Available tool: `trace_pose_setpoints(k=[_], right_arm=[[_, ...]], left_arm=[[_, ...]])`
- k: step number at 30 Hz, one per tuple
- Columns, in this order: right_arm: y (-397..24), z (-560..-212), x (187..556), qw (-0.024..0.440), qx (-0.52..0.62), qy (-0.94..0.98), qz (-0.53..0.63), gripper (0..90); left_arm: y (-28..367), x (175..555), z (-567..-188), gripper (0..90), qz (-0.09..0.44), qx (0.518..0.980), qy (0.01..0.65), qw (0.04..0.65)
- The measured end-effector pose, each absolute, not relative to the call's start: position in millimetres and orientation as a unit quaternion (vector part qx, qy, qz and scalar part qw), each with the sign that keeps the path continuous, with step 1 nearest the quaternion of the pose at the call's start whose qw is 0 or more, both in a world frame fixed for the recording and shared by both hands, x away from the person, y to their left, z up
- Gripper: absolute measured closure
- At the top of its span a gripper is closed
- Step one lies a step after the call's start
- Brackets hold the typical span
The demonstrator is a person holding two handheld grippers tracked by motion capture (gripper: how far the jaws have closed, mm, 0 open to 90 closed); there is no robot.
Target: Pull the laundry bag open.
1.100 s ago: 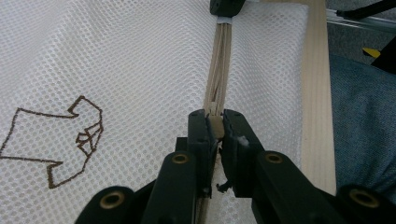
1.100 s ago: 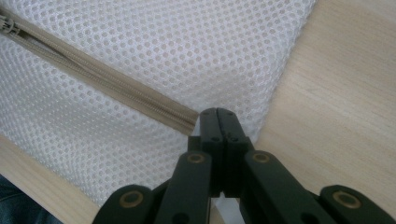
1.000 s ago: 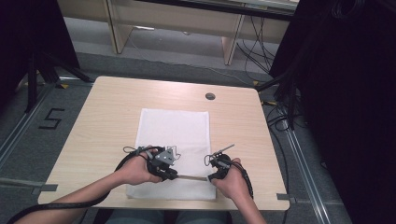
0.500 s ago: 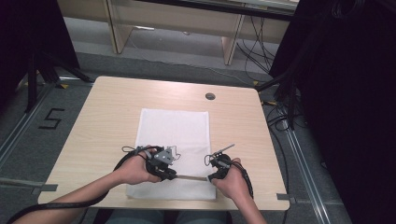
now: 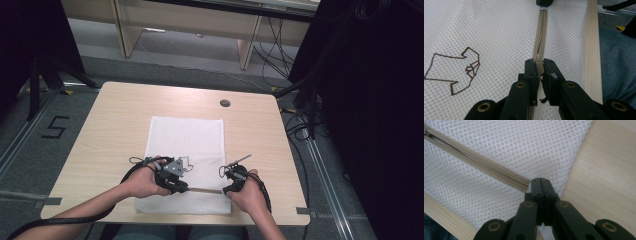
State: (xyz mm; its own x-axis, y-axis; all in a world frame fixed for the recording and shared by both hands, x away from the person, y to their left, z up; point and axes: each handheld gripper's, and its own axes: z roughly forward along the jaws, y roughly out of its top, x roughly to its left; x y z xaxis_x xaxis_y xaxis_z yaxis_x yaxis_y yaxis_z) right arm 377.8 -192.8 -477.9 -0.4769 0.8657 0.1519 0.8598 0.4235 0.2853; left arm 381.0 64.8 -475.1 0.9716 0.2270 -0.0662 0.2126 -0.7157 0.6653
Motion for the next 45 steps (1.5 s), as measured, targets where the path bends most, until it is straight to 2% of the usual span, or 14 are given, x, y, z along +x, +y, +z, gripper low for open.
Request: trace_pose_setpoints(k=[32, 34, 39, 45], right_arm=[[-193, -478, 378, 0.006, 0.511, 0.843, 0.166, 90.0], [-197, -482, 382, 0.014, 0.476, 0.861, 0.181, 90.0], [-193, -479, 378, 0.007, 0.515, 0.842, 0.162, 90.0], [-194, -479, 378, 0.011, 0.512, 0.844, 0.162, 90.0]], left_arm=[[76, 379, -475, 81.8, 0.010, 0.925, 0.118, 0.362], [77, 379, -475, 81.8, 0.006, 0.922, 0.124, 0.366], [80, 379, -475, 81.8, 0.009, 0.924, 0.119, 0.363], [82, 378, -475, 81.8, 0.006, 0.922, 0.127, 0.366]])
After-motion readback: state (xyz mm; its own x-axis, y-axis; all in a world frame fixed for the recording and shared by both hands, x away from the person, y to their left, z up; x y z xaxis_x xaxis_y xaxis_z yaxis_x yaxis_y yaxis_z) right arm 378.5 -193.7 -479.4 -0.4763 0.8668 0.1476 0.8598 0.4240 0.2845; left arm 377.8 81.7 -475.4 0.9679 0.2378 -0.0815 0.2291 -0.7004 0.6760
